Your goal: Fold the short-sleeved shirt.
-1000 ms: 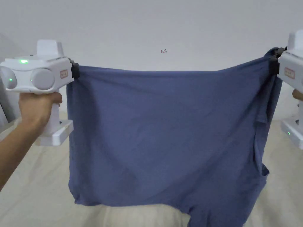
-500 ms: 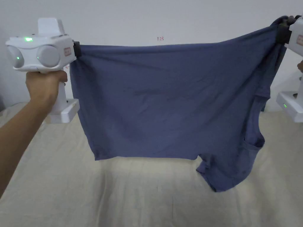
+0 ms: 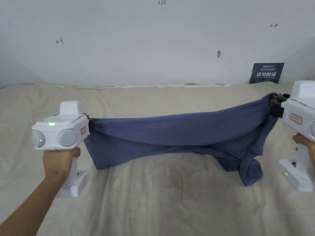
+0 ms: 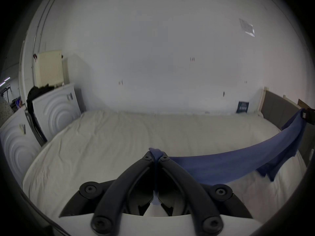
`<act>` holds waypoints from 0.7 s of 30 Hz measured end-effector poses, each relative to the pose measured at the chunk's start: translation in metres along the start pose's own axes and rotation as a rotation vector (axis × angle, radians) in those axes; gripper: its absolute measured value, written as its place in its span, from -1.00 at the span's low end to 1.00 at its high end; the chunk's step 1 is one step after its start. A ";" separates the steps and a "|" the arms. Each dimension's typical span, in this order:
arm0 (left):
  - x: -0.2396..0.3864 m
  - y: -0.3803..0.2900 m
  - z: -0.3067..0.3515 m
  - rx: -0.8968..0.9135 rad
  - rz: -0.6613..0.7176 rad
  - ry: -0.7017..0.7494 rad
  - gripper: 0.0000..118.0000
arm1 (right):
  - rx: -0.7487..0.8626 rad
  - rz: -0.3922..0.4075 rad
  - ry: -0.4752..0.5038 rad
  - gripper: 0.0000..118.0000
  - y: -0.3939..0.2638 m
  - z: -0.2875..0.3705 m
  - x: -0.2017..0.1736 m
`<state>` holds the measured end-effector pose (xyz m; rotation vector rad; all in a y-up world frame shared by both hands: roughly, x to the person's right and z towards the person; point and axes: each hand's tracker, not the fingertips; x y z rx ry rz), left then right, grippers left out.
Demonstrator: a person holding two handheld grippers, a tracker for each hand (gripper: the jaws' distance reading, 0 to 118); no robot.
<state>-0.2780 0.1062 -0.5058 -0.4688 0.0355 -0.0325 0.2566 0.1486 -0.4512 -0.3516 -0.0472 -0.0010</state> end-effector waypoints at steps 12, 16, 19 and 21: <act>-0.044 -0.192 0.094 -0.310 0.065 0.002 -0.96 | -0.274 -0.125 0.082 -0.93 -0.176 0.129 -0.007; -0.053 -0.228 0.146 -0.340 0.128 0.003 -0.96 | -0.343 -0.152 0.071 -0.93 -0.219 0.181 -0.002; -0.059 -0.247 0.174 -0.355 0.140 0.002 -0.96 | -0.384 -0.158 0.053 -0.93 -0.243 0.215 0.000; -0.062 -0.261 0.189 -0.365 0.156 0.003 -0.96 | -0.412 -0.154 0.046 -0.93 -0.256 0.231 0.002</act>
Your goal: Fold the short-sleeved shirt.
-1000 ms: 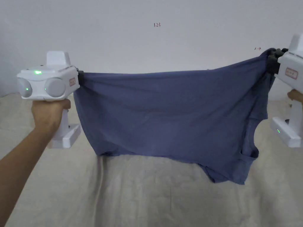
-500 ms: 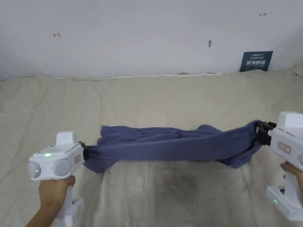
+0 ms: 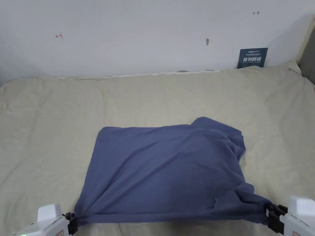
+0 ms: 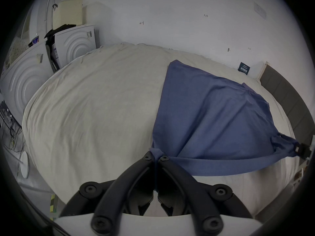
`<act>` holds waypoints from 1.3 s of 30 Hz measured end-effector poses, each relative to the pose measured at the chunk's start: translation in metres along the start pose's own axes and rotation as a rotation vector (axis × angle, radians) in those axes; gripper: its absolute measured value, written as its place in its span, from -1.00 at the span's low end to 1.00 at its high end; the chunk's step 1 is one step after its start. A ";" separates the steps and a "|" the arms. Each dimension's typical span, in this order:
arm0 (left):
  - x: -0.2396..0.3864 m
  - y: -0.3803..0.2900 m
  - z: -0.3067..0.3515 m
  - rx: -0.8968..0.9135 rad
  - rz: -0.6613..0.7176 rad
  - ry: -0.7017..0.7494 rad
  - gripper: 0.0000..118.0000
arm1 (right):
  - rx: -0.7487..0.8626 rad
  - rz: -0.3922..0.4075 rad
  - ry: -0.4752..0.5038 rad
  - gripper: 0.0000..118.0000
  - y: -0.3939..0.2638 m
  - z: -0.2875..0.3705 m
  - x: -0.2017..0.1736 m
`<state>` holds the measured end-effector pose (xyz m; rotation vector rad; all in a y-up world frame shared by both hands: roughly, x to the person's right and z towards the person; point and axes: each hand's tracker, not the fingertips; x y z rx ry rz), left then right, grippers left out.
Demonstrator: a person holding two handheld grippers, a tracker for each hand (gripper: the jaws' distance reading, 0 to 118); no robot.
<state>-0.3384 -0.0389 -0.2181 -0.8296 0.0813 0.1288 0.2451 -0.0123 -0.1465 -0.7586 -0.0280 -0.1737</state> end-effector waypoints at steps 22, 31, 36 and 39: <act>0.038 0.010 0.099 0.250 0.019 -0.025 0.95 | 0.142 -0.015 -0.131 0.80 0.021 0.063 -0.038; 0.092 0.060 0.175 0.653 -0.078 -0.048 0.93 | 0.561 0.110 -0.158 0.80 0.077 0.136 -0.088; 0.107 0.058 0.186 0.752 -0.125 -0.059 0.12 | 0.678 0.164 -0.210 0.33 0.076 0.151 -0.105; 0.113 0.055 0.186 0.772 -0.137 -0.068 -0.99 | 0.691 0.200 -0.223 -0.95 0.075 0.154 -0.109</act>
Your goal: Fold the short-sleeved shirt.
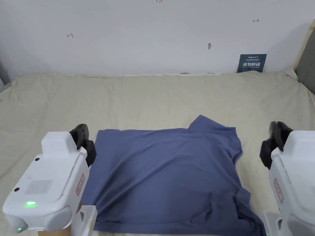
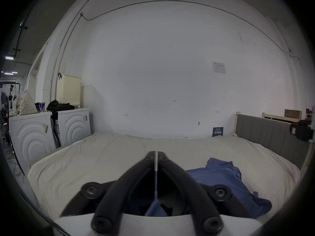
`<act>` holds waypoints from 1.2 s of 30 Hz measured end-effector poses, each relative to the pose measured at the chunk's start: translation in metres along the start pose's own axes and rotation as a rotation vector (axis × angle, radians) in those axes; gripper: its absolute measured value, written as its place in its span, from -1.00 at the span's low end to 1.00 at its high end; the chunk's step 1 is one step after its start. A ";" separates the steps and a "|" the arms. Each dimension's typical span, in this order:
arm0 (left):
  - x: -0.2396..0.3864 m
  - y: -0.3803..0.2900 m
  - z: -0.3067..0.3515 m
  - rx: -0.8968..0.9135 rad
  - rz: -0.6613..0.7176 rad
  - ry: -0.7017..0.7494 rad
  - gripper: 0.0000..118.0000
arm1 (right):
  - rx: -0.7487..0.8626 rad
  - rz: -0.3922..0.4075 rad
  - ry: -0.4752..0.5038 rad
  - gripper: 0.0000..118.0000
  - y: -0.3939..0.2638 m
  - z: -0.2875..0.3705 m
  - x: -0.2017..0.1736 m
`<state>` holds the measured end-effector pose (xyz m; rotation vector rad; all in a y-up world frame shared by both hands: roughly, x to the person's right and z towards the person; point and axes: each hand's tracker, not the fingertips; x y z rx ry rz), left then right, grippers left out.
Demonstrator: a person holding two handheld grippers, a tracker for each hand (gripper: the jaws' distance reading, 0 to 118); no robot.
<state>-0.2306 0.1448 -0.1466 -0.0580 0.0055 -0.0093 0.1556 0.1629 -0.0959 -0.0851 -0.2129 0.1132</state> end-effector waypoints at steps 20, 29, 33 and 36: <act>-0.074 -0.099 -0.030 -0.753 0.094 -0.028 -1.00 | -0.054 -0.007 0.036 -0.97 -0.015 -0.006 -0.001; -0.096 -0.165 -0.021 -0.913 0.125 -0.009 0.92 | -0.107 0.004 0.061 -0.97 -0.026 -0.013 -0.008; -0.094 -0.186 -0.021 -0.894 0.087 0.024 0.71 | -0.127 0.007 0.063 -0.97 -0.031 -0.014 -0.007; -0.090 -0.200 -0.023 -0.915 0.034 0.011 -0.49 | -0.147 0.004 0.057 -0.97 -0.036 -0.013 -0.004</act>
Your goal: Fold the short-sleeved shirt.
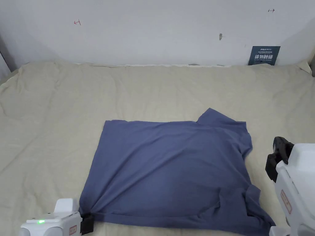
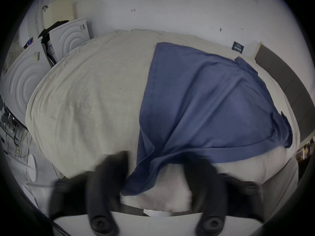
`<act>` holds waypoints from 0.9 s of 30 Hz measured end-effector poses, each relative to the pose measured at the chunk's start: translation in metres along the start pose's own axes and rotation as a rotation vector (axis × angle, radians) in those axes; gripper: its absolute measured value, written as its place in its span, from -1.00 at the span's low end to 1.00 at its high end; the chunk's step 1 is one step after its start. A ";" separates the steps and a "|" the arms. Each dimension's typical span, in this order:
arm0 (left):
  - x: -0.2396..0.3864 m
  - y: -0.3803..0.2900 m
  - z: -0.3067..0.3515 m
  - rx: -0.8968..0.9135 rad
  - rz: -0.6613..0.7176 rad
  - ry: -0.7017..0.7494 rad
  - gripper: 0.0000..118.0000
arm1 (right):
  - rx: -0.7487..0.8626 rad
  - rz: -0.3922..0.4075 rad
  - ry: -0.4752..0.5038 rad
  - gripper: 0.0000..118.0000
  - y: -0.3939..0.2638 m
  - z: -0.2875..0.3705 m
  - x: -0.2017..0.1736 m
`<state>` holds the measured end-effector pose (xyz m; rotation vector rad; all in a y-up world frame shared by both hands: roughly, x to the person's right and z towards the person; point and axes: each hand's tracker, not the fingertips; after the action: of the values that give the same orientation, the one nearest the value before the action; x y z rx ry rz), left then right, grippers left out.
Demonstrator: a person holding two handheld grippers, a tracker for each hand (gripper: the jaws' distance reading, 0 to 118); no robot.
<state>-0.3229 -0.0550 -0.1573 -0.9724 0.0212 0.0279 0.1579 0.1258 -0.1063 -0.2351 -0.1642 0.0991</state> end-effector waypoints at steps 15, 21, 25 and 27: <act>0.012 0.016 0.033 0.130 0.039 -0.065 -0.96 | -0.579 -0.085 0.025 0.79 -0.136 -0.045 0.031; 0.011 0.020 0.033 0.129 0.042 -0.066 -0.96 | -0.712 -0.135 0.078 0.15 -0.181 -0.058 0.033; 0.009 0.024 0.033 0.132 0.073 -0.073 -0.96 | -0.669 -0.114 0.117 -0.97 -0.175 -0.054 0.036; 0.008 0.029 0.036 0.142 0.098 -0.082 -0.96 | -0.611 -0.114 0.097 -0.97 -0.158 -0.049 0.035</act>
<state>-0.3161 -0.0094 -0.1613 -0.8273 -0.0045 0.1545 0.2132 -0.0339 -0.1101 -0.8373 -0.1069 -0.0796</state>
